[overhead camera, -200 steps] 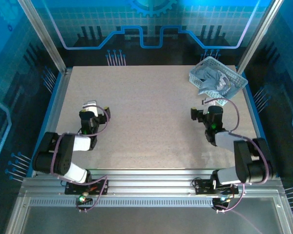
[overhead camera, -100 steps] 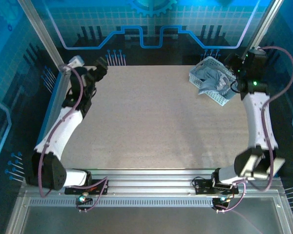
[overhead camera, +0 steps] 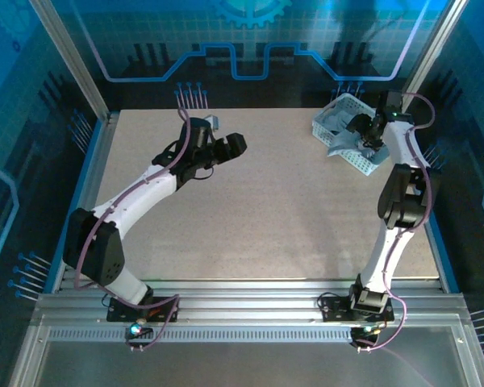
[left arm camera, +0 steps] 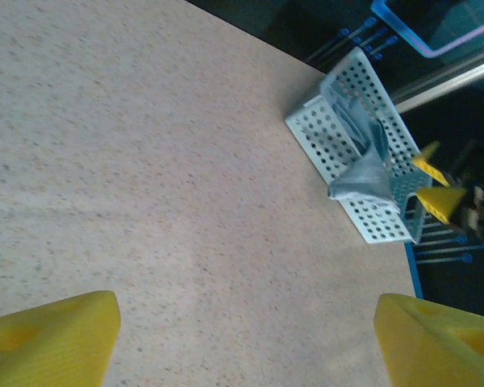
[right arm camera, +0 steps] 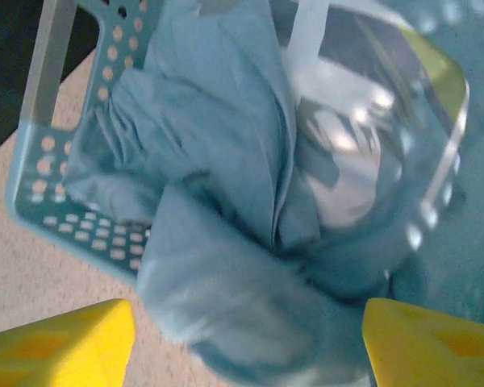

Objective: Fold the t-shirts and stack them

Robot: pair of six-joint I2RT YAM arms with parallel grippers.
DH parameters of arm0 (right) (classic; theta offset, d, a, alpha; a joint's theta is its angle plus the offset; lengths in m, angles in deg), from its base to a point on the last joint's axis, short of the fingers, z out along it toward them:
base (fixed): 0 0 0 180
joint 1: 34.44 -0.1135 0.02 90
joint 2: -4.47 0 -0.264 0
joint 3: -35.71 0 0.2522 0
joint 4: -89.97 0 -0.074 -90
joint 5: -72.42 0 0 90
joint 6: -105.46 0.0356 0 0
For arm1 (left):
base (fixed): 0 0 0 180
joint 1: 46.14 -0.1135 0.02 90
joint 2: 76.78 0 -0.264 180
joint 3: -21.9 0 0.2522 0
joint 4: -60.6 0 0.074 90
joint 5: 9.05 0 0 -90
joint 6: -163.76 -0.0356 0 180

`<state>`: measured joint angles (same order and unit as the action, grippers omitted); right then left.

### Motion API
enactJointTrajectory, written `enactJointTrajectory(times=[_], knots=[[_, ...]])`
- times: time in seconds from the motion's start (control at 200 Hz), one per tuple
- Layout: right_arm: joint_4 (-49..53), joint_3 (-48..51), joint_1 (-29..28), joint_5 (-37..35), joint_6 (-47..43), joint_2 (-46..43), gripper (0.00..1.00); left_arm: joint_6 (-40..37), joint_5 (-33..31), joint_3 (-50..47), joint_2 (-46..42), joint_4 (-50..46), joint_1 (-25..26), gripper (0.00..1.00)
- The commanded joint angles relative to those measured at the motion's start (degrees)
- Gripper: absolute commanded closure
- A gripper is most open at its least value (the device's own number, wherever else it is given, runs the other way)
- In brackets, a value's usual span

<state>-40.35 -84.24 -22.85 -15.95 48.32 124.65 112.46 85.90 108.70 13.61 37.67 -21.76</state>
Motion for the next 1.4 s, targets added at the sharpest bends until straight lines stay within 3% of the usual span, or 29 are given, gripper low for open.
enactJointTrajectory(times=[0.0, 0.225, 0.305, 0.37, 0.47, 0.645, 0.845, 0.99, 1.17, 1.391], knots=[[-0.2, -5.5, 1.4, 0.5, 0.8, 5.6, 0.25, 2.1, 2.8, 0.5, -1.0, 0.0, 0.7, 0.18], [4.7, -19.8, 1.3, 0.5, 2.6, 19.1, 0.32, 1.6, 2.9, 1.0, -3.1, -3.3, 0.8, 0.2], [4.4, -22.8, 1.2, 2.0, 3.5, 22.0, 0.39, 1.6, 2.5, 1.1, -3.9, -4.1, 0.9, 0.21], [4.6, -25.4, 1.0, 2.9, 3.7, 24.2, 0.49, 1.5, 2.1, 1.0, -4.4, -4.8, 0.8, 0.21], [2.9, -25.3, 0.2, 2.6, 3.7, 23.9, 0.71, 1.3, 1.7, 0.9, -4.8, -5.7, 0.8, 0.24], [-9.2, -10.1, -1.8, -1.6, 4.6, 9.6, 1.0, 1.4, 0.9, 0.3, -5.4, -6.2, 0.8, 0.28], [-13.4, -0.6, -5.0, -8.1, 4.2, -6.2, 1.0, 1.6, 0.8, -0.4, -5.4, -5.6, 0.8, 0.3], [-14.1, 0.9, -8.9, -10.7, 2.4, -15.3, 1.0, 1.9, 0.9, -0.9, -5.5, -4.8, 0.8, 0.31], [-14.0, -3.0, -13.2, -9.7, -0.2, -22.3, 1.0, 1.7, 0.9, -1.4, -6.1, -4.8, 0.8, 0.31], [-14.4, -8.1, -18.8, -3.8, -2.4, -27.7, 1.0, 2.1, 0.3, -3.7, -8.8, -5.8, 0.9, 0.31]])
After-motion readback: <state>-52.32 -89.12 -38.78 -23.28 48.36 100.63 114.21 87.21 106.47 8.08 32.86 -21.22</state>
